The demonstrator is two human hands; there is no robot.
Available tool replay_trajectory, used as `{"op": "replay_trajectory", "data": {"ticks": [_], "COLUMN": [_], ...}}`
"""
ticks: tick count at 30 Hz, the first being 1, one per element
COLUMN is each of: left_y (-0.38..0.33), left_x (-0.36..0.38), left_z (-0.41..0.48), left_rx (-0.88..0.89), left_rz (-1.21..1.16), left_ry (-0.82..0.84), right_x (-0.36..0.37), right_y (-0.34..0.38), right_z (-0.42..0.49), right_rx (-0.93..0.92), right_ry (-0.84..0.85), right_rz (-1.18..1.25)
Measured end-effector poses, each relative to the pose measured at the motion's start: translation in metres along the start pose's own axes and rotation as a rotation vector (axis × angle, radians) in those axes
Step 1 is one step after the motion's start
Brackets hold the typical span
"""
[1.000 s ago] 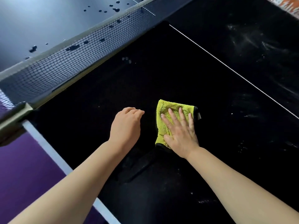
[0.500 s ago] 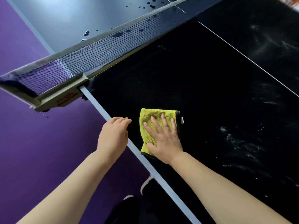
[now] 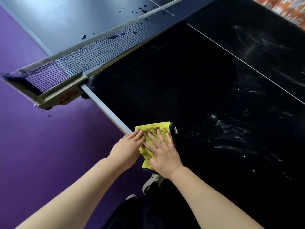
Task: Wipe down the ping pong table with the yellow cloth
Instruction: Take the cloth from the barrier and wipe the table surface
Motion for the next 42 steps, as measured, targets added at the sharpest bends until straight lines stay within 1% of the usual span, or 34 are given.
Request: {"op": "replay_trajectory", "data": {"ticks": [6, 9, 12, 13, 17, 19, 23, 27, 29, 33, 35, 38, 42], "left_y": [-0.053, -0.073, -0.075, -0.074, -0.067, -0.066, -0.075, -0.095, -0.108, -0.135, -0.149, -0.167, -0.191], "left_x": [0.015, 0.02, 0.018, 0.018, 0.013, 0.008, -0.001, -0.014, -0.019, -0.034, -0.038, -0.043, -0.042], "left_z": [0.017, 0.026, 0.035, 0.037, 0.05, 0.065, 0.111, 0.171, 0.198, 0.247, 0.267, 0.293, 0.324], "left_rx": [0.158, 0.209, 0.234, 0.245, 0.296, 0.315, 0.263, 0.206, 0.17, 0.012, -0.041, -0.026, 0.015], "left_rz": [0.023, 0.006, 0.019, 0.015, -0.012, 0.016, 0.049, -0.017, -0.031, -0.066, -0.068, -0.075, -0.031], "left_ry": [0.106, 0.117, 0.102, 0.099, 0.048, -0.005, -0.006, -0.055, -0.063, -0.194, -0.211, -0.24, -0.192], "right_x": [0.009, 0.002, -0.006, -0.003, 0.012, 0.011, -0.005, -0.029, -0.039, -0.059, -0.07, -0.086, -0.103], "right_y": [-0.036, -0.044, -0.046, -0.046, -0.051, -0.068, -0.125, -0.191, -0.224, -0.293, -0.33, -0.381, -0.439], "right_z": [-0.059, -0.075, -0.07, -0.065, -0.047, -0.036, -0.009, 0.016, 0.027, 0.051, 0.063, 0.082, 0.105], "right_rx": [0.121, 0.175, 0.278, 0.3, 0.317, 0.306, 0.224, 0.175, 0.171, 0.196, 0.226, 0.263, 0.316], "right_ry": [0.039, 0.042, -0.099, -0.123, -0.051, -0.052, -0.038, -0.023, -0.038, -0.053, -0.074, -0.096, -0.131], "right_rz": [-0.009, 0.074, 0.178, 0.183, -0.002, -0.015, -0.055, -0.072, -0.08, -0.067, -0.062, -0.08, -0.094]}}
Point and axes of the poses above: each hand's wrist, its own z-axis towards the middle knuckle, its own x-axis out of the palm, y = z × x, the point moved 4 cm from there along z, towards the middle knuckle
